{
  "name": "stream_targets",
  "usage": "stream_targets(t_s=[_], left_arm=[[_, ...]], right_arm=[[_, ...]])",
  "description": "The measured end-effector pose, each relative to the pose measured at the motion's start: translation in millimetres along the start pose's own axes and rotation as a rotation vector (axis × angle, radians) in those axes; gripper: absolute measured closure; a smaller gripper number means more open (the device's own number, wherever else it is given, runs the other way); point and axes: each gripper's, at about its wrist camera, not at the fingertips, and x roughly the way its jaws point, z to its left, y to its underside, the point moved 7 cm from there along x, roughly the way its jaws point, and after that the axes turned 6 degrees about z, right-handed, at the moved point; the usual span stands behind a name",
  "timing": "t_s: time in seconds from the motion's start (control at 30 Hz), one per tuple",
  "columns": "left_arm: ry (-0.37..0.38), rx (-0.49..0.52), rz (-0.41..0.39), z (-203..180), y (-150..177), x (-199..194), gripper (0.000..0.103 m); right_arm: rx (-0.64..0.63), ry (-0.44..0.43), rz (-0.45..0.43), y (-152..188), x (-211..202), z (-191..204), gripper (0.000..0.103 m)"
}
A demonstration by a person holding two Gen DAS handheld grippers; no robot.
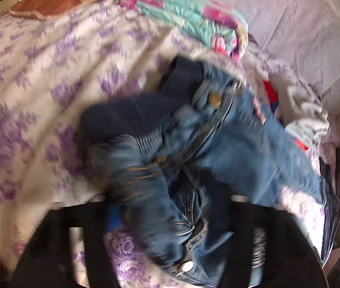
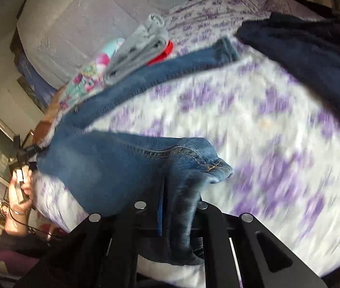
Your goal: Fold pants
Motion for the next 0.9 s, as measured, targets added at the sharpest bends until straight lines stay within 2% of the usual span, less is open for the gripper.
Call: stream_targets(t_s=[0.07, 0.13, 0.23, 0.33, 0.37, 0.4, 0.43, 0.47, 0.5, 0.53, 0.57, 0.6, 0.63, 0.67, 0.7, 0.73, 0.8, 0.87, 0.9], left_arm=[[0.044, -0.03, -0.032, 1, -9, -23, 0.083], [0.08, -0.038, -0.078, 0, -10, -55, 0.083], [0.066, -0.001, -0.143, -7, 4, -92, 0.083], [0.047, 0.0, -0.111, 0, 36, -92, 0.08], [0.016, 0.005, -0.083, 6, 50, -81, 0.077], [-0.015, 0.005, -0.067, 13, 58, -72, 0.072], [-0.056, 0.0, -0.042, 25, 66, -60, 0.068], [-0.09, -0.015, -0.013, 38, 73, -49, 0.057], [-0.086, -0.05, 0.003, 51, 78, -42, 0.049], [-0.044, -0.074, -0.003, 58, 78, -45, 0.048], [-0.036, -0.073, -0.017, 60, 77, -54, 0.044], [-0.073, -0.058, -0.045, 63, 74, -66, 0.043], [-0.134, -0.035, -0.099, 62, 68, -81, 0.044], [-0.182, 0.014, -0.181, 52, 59, -103, 0.042], [-0.182, 0.047, -0.218, 41, 53, -115, 0.039], [-0.171, 0.078, -0.247, 29, 49, -125, 0.037], [-0.155, 0.157, -0.303, -4, 45, -136, 0.021], [-0.166, 0.22, -0.299, -30, 47, -123, 0.019], [-0.168, 0.243, -0.26, -37, 51, -103, 0.019]], right_arm=[[0.0, -0.014, -0.045, -34, -19, -3, 0.096], [0.0, -0.064, -0.098, -69, -47, 1, 0.099], [-0.008, -0.099, -0.143, -103, -87, 2, 0.099], [0.055, -0.11, -0.067, -96, -87, -28, 0.099], [0.07, -0.092, -0.005, -82, -75, -43, 0.095], [0.083, -0.063, 0.075, -66, -58, -57, 0.086], [0.111, 0.013, 0.165, -42, -37, -79, 0.083], [0.142, 0.086, 0.206, -26, -26, -97, 0.077], [0.175, 0.121, 0.214, -15, -21, -111, 0.079], [0.202, 0.073, 0.148, -12, -30, -116, 0.078], [0.202, 0.111, 0.089, -12, -44, -117, 0.073], [0.182, 0.159, 0.033, -15, -57, -115, 0.069], [0.137, 0.159, -0.046, -20, -75, -103, 0.064], [0.095, 0.114, -0.09, -25, -85, -86, 0.047], [0.065, 0.085, -0.106, -29, -89, -73, 0.04], [0.017, 0.054, -0.113, -33, -89, -53, 0.039], [-0.059, -0.01, -0.083, -36, -76, -20, 0.039], [-0.094, 0.013, -0.032, -37, -50, -5, 0.039], [-0.086, 0.041, 0.003, -36, -34, -8, 0.039]])
